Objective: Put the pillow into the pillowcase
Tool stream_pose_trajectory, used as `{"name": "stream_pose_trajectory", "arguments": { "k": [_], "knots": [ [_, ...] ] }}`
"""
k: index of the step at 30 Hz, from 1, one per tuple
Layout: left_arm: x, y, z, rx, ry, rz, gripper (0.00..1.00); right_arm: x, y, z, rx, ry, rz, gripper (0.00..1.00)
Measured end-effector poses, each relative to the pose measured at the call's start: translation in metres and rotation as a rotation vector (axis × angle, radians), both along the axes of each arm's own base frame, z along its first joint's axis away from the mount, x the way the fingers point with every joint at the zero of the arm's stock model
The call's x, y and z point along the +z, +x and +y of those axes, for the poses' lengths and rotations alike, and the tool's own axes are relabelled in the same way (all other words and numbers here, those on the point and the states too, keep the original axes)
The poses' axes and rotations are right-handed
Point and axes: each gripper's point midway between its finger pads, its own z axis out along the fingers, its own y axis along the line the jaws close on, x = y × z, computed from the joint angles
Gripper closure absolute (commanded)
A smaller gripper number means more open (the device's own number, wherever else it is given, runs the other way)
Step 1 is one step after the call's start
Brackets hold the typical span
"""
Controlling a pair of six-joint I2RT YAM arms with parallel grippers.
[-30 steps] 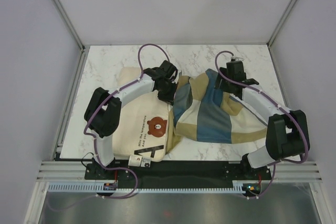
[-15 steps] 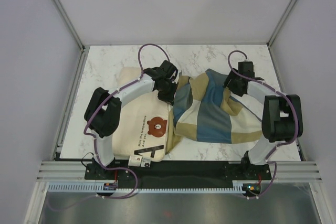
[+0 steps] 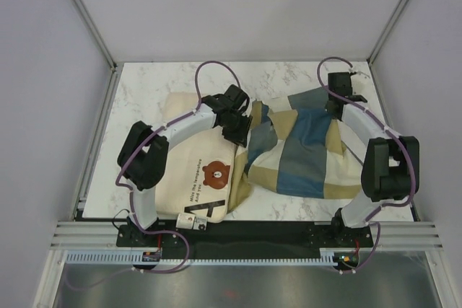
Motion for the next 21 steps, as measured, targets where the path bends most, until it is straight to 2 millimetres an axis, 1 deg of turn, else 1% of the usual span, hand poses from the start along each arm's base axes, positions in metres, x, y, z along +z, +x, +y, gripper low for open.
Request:
{"name": "stream_pose_trajectory", "arguments": {
  "k": [1, 2, 3, 4, 5, 6, 7, 8, 9, 11, 13, 15, 17, 20, 21],
  "knots": [
    [0.0, -0.001, -0.002, -0.007, -0.003, -0.001, 0.56, 0.015, 0.003, -0.007, -0.026, -0.039, -0.026, 1.0],
    [0.001, -0.001, -0.003, -0.011, -0.006, -0.003, 0.43, 0.034, 0.007, -0.015, -0.055, -0.081, -0.064, 0.96],
    [0.001, -0.002, -0.004, -0.015, -0.008, -0.005, 0.39, 0.049, 0.011, -0.018, -0.074, -0.111, -0.09, 0.92],
    [0.001, -0.002, -0.005, -0.015, -0.01, -0.003, 0.36, 0.065, 0.016, -0.022, -0.095, -0.139, -0.118, 0.79],
    [0.001, -0.003, -0.006, -0.017, -0.015, -0.002, 0.31, 0.077, 0.021, -0.025, -0.114, -0.158, -0.137, 0.41],
    [0.002, -0.003, -0.008, -0.019, -0.018, -0.005, 0.28, 0.086, 0.024, -0.028, -0.132, -0.176, -0.153, 0.26],
    [0.002, -0.002, -0.008, -0.019, -0.018, -0.011, 0.27, 0.093, 0.026, -0.03, -0.147, -0.202, -0.16, 0.19],
    [0.003, 0.0, -0.007, -0.015, -0.011, -0.022, 0.22, 0.096, 0.024, -0.032, -0.165, -0.232, -0.159, 0.18],
    [0.004, 0.001, -0.006, -0.011, -0.007, -0.031, 0.19, 0.097, 0.021, -0.031, -0.169, -0.26, -0.149, 0.18],
    [0.011, 0.006, -0.001, 0.008, 0.003, -0.067, 0.14, 0.096, 0.017, -0.022, -0.155, -0.295, -0.133, 0.18],
    [0.024, 0.012, 0.007, 0.035, 0.002, -0.11, 0.12, 0.096, 0.011, 0.002, -0.091, -0.319, -0.122, 0.19],
    [0.042, 0.021, 0.019, 0.072, -0.009, -0.161, 0.08, 0.097, 0.005, 0.032, 0.016, -0.299, -0.125, 0.2],
    [0.06, 0.03, 0.03, 0.109, -0.02, -0.214, 0.0, 0.102, -0.004, 0.057, 0.109, -0.255, -0.152, 0.19],
    [0.087, 0.044, 0.049, 0.172, -0.022, -0.301, 0.0, 0.113, -0.02, 0.081, 0.217, -0.177, -0.214, 0.19],
    [0.092, 0.046, 0.054, 0.185, -0.019, -0.32, 0.0, 0.114, -0.025, 0.087, 0.245, -0.152, -0.231, 0.19]
  ]
}}
